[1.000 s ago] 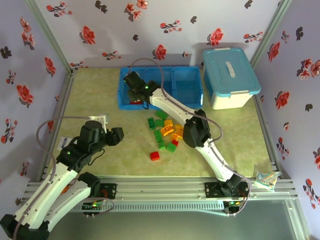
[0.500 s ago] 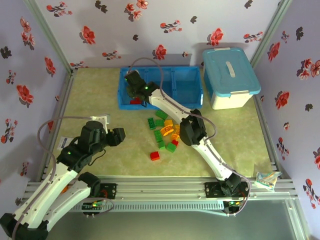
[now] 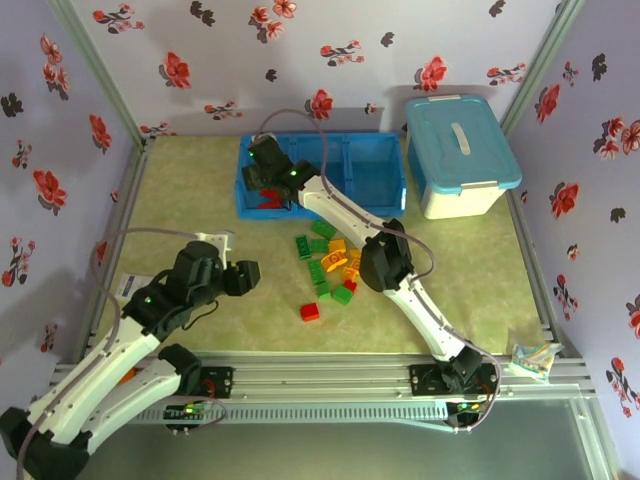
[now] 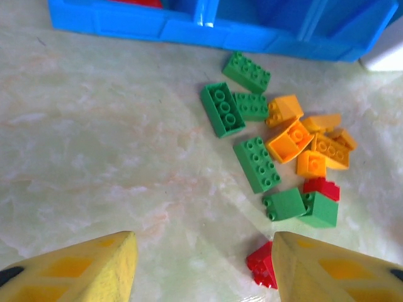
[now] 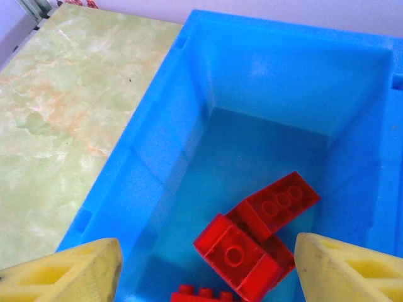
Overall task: Sort the legos into containers by color
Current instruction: Place the lego in the container, then pick up the lego from the center of the table.
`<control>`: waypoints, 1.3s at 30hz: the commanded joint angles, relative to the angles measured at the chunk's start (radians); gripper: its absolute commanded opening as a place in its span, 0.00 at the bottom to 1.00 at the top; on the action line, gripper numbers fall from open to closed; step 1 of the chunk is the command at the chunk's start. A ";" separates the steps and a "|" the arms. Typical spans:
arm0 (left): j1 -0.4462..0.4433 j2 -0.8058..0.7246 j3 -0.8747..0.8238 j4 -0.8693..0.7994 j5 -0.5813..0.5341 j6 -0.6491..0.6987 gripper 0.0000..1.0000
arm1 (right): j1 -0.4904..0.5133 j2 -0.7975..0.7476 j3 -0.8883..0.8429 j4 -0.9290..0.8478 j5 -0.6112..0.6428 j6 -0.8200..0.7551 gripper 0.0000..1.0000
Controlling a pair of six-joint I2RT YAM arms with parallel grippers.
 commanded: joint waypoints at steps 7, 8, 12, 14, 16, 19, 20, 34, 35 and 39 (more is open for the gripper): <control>-0.120 0.101 0.049 0.019 -0.042 0.024 0.59 | -0.002 -0.414 -0.350 0.064 -0.006 0.014 0.71; -0.134 0.118 0.052 0.019 -0.043 0.024 0.59 | -0.003 -0.462 -0.411 0.089 0.002 0.014 0.71; -0.175 0.180 0.060 0.024 -0.048 0.021 0.60 | -0.003 -0.627 -0.605 0.168 0.033 0.014 0.72; -0.191 0.210 0.060 0.035 -0.048 0.014 0.60 | -0.002 -0.691 -0.681 0.192 0.046 0.016 0.73; -0.206 0.237 0.059 0.048 -0.048 0.006 0.61 | -0.003 -0.761 -0.766 0.215 0.056 0.015 0.74; -0.228 0.285 0.061 0.078 -0.048 -0.005 0.61 | -0.003 -0.848 -0.875 0.234 0.076 0.017 0.74; -0.234 0.305 0.064 0.089 -0.047 -0.008 0.61 | -0.002 -0.876 -0.911 0.236 0.085 0.020 0.74; -0.295 0.639 0.193 0.174 -0.027 -0.045 0.62 | -0.006 -1.197 -1.353 0.270 0.191 0.085 0.75; -0.295 0.669 0.209 0.178 -0.026 -0.053 0.62 | -0.007 -1.215 -1.375 0.267 0.199 0.092 0.75; -0.292 0.801 0.297 0.162 -0.026 -0.070 0.61 | -0.012 -1.283 -1.464 0.271 0.214 0.115 0.75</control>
